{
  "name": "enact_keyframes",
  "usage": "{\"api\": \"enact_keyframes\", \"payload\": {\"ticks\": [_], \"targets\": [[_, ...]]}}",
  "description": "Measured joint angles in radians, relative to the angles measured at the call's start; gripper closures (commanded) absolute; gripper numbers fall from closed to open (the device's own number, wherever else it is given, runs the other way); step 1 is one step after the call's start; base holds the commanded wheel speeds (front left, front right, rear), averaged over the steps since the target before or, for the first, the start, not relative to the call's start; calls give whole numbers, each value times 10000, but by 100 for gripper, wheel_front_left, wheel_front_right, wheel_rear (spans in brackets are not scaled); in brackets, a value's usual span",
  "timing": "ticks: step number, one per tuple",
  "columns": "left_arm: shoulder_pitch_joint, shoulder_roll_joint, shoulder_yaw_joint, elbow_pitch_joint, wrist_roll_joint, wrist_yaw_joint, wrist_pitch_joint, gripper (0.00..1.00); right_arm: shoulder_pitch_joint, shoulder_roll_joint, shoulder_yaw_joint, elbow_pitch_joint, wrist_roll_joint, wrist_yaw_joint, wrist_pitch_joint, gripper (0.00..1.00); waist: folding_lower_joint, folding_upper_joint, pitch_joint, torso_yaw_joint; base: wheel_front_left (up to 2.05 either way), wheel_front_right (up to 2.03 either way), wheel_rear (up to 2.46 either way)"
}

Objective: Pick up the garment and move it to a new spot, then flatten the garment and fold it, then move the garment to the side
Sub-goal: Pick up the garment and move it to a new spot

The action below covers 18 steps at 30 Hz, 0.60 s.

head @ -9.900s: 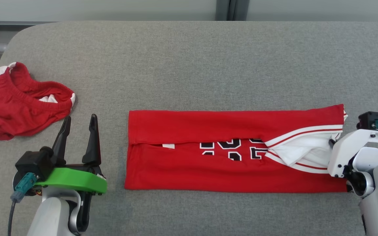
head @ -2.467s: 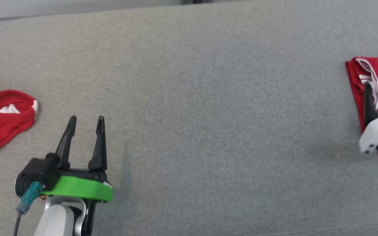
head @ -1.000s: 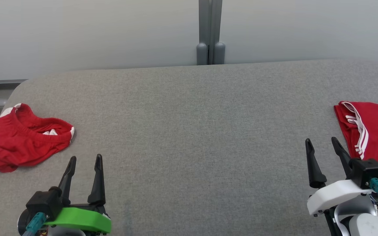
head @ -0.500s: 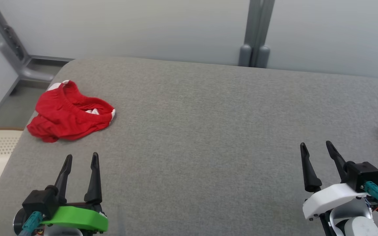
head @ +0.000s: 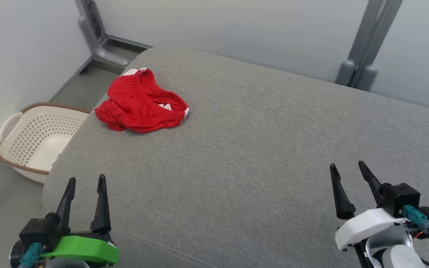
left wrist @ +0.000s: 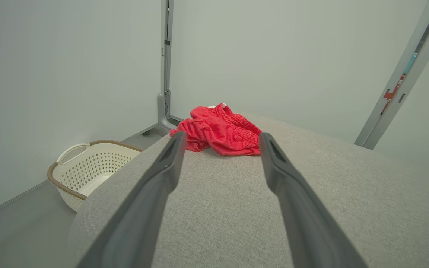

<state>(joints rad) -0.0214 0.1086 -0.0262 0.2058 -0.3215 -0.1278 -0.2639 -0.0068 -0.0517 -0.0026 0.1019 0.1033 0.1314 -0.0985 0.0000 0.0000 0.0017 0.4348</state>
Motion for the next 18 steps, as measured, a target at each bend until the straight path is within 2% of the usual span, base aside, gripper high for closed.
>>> {"api": "enact_keyframes", "payload": {"ticks": [7,14,18], "targets": [[53,0,54,-52,25,0,0,0,-58,6,111,40,2,0,-6,0,0,0,48,533,0,0,0],[-84,-100,69,311,-36,0,0,0,-158,-4,144,0,0,0,4,0,0,0,268,505,0,0,0],[-1023,-25,-150,1154,-215,0,0,0,-287,-127,157,-140,-36,0,115,0,0,0,517,416,0,0,0]]}}
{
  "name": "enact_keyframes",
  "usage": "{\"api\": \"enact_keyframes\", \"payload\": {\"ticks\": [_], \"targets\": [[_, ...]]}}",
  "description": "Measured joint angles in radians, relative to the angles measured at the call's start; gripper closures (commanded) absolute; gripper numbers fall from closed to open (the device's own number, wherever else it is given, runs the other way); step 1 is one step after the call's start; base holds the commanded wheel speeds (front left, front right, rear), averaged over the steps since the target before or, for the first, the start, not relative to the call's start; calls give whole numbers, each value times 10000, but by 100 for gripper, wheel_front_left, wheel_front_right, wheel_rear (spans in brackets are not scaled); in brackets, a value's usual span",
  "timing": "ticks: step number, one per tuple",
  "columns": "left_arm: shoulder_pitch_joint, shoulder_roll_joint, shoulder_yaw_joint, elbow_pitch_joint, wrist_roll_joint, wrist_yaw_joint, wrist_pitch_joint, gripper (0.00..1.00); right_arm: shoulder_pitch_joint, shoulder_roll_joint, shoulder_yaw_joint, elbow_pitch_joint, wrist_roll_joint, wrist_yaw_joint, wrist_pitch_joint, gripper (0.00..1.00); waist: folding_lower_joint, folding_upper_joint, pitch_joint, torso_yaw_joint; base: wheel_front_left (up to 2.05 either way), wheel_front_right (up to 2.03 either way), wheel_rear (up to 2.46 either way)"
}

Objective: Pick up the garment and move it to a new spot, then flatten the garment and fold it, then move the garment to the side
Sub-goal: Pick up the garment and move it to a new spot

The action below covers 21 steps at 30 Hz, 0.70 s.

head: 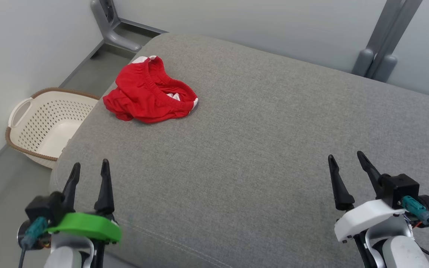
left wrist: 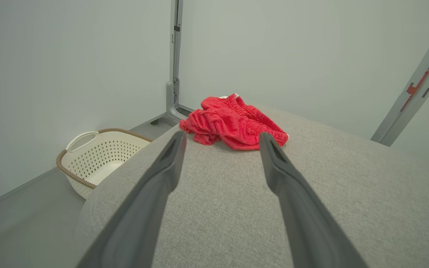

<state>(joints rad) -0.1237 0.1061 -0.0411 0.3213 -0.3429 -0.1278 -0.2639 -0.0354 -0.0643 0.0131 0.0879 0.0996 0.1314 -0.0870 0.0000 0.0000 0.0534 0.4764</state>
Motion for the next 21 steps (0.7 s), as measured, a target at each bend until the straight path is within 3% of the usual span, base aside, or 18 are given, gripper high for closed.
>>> {"api": "enact_keyframes", "payload": {"ticks": [11,21], "targets": [[-4513,416,291,3875,-1689,-13,1521,0,-1177,-556,936,-706,-245,0,623,0,0,0,1255,-668,0,0,0],[-7257,1085,1032,5921,-2656,15,2161,0,-1900,-1078,1281,-2034,-435,0,1225,0,0,0,3040,-1634,0,0,0]]}}
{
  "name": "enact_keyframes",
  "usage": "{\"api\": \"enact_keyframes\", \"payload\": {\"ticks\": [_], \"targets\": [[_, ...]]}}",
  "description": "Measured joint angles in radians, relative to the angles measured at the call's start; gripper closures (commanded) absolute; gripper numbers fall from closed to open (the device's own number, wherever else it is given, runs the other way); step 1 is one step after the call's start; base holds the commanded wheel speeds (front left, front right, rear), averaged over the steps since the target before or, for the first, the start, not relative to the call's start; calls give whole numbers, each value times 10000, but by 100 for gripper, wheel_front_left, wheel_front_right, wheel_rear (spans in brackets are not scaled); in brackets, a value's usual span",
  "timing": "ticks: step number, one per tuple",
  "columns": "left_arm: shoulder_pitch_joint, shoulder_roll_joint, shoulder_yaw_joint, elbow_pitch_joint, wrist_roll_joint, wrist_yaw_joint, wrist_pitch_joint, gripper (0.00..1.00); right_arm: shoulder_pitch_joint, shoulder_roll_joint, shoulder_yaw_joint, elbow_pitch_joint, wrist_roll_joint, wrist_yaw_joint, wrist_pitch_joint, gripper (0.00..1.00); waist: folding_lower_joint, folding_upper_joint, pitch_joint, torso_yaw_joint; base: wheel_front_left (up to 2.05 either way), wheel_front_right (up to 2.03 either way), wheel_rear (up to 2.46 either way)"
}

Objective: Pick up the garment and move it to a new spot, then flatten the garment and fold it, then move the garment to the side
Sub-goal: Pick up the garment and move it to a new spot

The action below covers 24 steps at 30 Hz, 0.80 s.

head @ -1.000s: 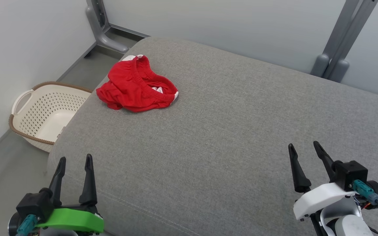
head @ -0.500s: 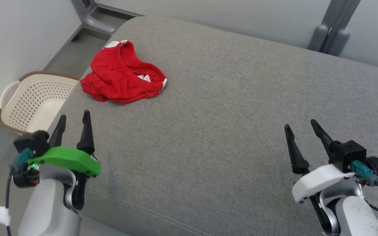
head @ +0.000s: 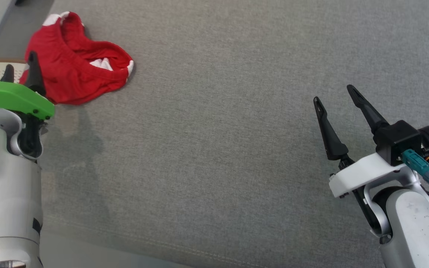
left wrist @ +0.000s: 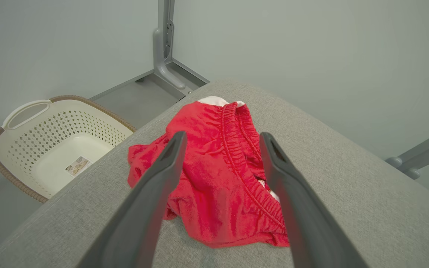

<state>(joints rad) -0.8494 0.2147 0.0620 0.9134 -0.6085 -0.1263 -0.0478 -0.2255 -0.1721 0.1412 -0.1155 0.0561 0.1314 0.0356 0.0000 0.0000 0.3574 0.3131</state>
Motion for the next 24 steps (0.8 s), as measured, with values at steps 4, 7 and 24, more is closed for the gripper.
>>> {"api": "enact_keyframes", "payload": {"ticks": [4,7,24], "targets": [[-641,217,211,729,-102,428,42,0,-91,-79,36,-320,-58,0,104,0,0,0,746,-415,0,0,0],[-856,359,368,1323,-134,1003,79,0,-79,-52,58,-430,-58,0,113,0,1,0,1146,-765,0,0,0],[-1450,819,-144,1944,-109,466,1455,100,111,341,182,523,314,0,-562,0,1,0,641,-1743,0,0,0]]}}
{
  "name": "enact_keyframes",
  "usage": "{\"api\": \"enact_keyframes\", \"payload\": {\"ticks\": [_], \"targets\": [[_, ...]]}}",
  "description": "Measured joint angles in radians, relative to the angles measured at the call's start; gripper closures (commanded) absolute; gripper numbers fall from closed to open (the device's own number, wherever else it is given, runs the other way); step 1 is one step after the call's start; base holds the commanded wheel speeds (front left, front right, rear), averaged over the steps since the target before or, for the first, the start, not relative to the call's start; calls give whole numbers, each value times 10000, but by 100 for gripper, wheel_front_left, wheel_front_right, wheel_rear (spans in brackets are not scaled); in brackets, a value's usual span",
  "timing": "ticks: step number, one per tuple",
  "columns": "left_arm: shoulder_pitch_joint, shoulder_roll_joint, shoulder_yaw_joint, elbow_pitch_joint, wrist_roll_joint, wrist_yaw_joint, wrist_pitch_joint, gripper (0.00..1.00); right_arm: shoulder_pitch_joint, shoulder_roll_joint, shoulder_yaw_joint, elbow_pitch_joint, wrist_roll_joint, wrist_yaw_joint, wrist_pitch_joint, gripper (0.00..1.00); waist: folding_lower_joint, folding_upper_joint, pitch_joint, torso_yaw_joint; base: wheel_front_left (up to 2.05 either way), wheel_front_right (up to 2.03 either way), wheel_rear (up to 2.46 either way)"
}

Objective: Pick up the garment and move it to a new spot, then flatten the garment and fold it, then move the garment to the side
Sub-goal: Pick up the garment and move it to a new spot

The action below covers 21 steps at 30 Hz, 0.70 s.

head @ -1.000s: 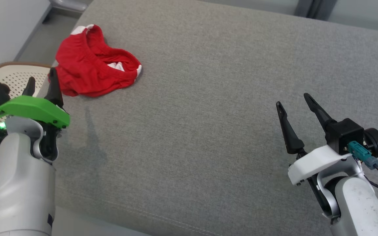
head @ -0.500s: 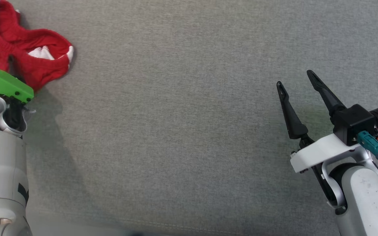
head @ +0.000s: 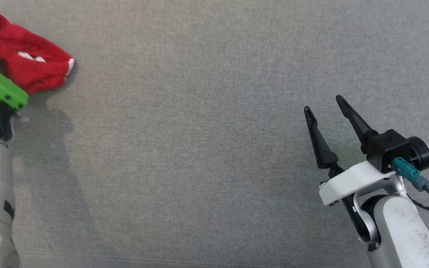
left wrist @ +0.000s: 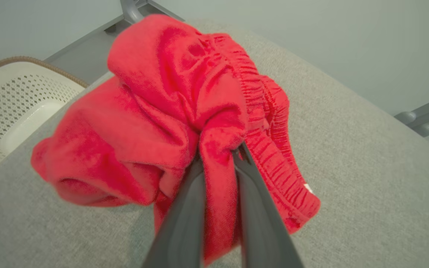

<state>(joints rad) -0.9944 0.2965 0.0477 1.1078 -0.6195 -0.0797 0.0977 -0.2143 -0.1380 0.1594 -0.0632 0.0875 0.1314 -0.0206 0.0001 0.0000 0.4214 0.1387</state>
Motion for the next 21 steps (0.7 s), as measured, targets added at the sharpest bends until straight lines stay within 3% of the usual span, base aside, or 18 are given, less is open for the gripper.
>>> {"api": "enact_keyframes", "payload": {"ticks": [8,15,21], "targets": [[-788,12,-1083,-2002,629,-347,-119,100,129,364,115,709,259,0,-456,0,0,0,-1423,12,0,0,0],[-513,-947,-2167,-4284,635,-445,566,100,579,558,-107,1139,418,0,-750,0,-1,0,-2567,-394,0,0,0],[346,-1923,-3058,-6228,439,-449,1124,100,790,654,-207,1097,422,0,-779,0,-1,0,-3120,-1308,0,0,0]]}}
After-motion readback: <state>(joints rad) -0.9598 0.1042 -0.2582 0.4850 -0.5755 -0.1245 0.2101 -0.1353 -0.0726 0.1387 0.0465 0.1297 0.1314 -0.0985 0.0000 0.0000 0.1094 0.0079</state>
